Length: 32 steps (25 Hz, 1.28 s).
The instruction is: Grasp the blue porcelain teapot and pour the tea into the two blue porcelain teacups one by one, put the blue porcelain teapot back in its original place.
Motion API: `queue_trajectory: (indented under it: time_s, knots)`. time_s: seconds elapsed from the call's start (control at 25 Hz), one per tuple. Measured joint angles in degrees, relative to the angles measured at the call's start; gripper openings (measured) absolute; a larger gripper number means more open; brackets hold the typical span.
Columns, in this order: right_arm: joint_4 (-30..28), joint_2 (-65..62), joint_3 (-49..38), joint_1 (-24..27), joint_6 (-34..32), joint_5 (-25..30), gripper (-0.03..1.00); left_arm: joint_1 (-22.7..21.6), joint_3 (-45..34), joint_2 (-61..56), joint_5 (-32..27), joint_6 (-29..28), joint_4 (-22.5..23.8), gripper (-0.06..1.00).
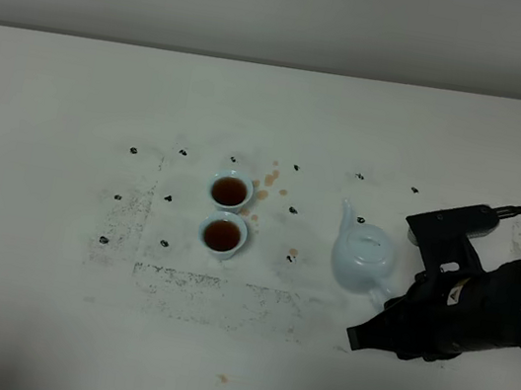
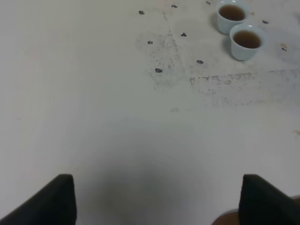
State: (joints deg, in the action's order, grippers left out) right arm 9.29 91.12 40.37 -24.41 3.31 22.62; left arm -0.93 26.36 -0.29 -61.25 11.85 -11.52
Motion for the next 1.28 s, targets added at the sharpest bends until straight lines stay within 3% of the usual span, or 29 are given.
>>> queue_trajectory:
  time_s: [0.08,0.28,0.52,0.64,0.84,1.28]
  knots:
    - [0.44,-4.08,0.77,1.28,0.50,6.54,0.25,0.00,0.00,0.00,0.00,0.00,0.00,0.68]
    - [-0.67,-17.23,6.41,11.43,1.38,26.83,0.25,0.00,0.00,0.00,0.00,0.00,0.00,0.68]
    - [-2.48,-35.34,6.57,25.63,1.69,40.33,0.25,0.00,0.00,0.00,0.00,0.00,0.00,0.68]
    - [-2.65,-44.16,4.16,28.33,1.81,41.84,0.25,0.00,0.00,0.00,0.00,0.00,0.00,0.68]
    - [-2.07,-57.05,-1.05,28.61,3.06,42.64,0.25,0.00,0.00,0.00,0.00,0.00,0.00,0.68]
    - [0.70,-72.20,-9.38,28.61,5.51,43.45,0.25,0.00,0.00,0.00,0.00,0.00,0.00,0.68]
